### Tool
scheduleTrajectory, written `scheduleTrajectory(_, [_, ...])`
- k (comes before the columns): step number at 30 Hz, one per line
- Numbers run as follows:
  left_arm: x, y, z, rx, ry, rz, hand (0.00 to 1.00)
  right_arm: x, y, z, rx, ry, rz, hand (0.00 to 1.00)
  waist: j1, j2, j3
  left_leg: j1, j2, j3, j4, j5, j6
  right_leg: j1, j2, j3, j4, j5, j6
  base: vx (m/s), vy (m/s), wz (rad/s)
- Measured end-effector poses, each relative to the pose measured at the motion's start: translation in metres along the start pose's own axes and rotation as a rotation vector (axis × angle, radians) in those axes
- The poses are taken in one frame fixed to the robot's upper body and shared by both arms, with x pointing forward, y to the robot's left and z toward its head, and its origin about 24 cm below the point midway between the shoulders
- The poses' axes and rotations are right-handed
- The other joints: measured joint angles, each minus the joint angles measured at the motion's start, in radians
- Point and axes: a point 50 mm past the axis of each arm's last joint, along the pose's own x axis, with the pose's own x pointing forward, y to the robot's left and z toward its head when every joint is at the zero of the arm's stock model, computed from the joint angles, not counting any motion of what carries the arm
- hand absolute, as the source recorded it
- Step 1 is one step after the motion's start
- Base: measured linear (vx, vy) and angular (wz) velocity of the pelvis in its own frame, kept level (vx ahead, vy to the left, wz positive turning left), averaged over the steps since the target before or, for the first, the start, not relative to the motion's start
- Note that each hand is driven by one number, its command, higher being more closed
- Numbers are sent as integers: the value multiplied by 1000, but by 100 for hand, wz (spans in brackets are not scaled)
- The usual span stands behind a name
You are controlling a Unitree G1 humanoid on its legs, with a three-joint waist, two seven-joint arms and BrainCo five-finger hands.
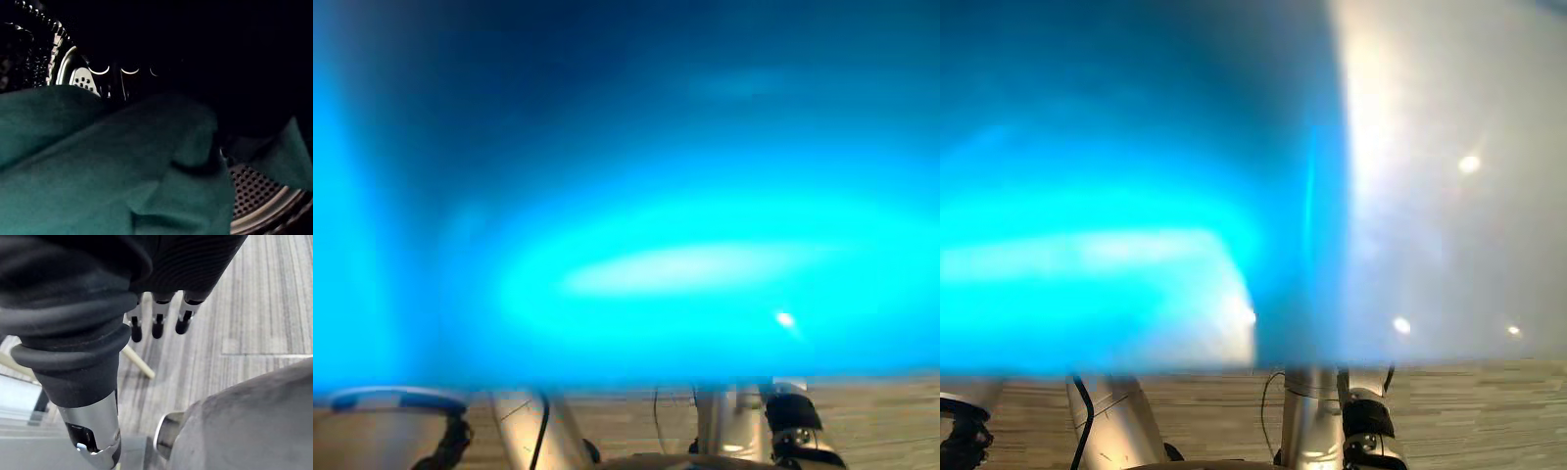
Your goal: Pick up the laundry basket with both hands and put the clothes into the washing machine.
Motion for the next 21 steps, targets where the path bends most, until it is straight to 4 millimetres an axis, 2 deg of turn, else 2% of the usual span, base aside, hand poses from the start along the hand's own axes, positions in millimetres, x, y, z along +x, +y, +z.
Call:
scheduleTrajectory(4, [-3,-6,-17,-270,124,-38,0,-7,-1,-6,-2,21,5,0,-6,0,0,26,0,21,-46,17,1,25,12,0,-57,23,2,4,1,-3])
scheduleTrajectory(7, [-7,-15,-26,-376,185,-76,0,-8,0,-9,-10,40,15,0,-6,0,0,42,3,28,-64,20,-1,40,16,-3,-77,29,2,12,2,-4])
scheduleTrajectory(13, [-21,-29,-57,-643,315,-125,0,-11,5,-14,-26,73,55,0,-8,0,0,77,14,48,-102,30,-2,73,35,-5,-126,47,5,23,3,-7])
scheduleTrajectory(15, [-38,-51,-68,-772,375,-167,0,-12,5,-19,-38,103,57,0,-3,1,-1,109,12,55,-120,32,-6,99,34,-9,-136,46,5,42,0,5])
scheduleTrajectory(16, [-43,-58,-70,-803,391,-186,0,-12,5,-20,-39,109,56,0,0,1,-1,117,12,60,-125,34,-5,105,34,-8,-140,46,5,41,1,6])
scheduleTrajectory(18, [-64,-83,-76,-809,433,-273,0,-12,4,-21,-47,118,58,0,14,2,-2,143,12,73,-139,37,-5,123,35,-5,-153,46,5,41,4,3])
scheduleTrajectory(21, [-71,-90,-80,-763,437,-307,0,-12,6,-20,-64,119,81,0,15,2,-2,147,11,77,-143,40,-6,125,34,-4,-156,47,4,12,2,0])
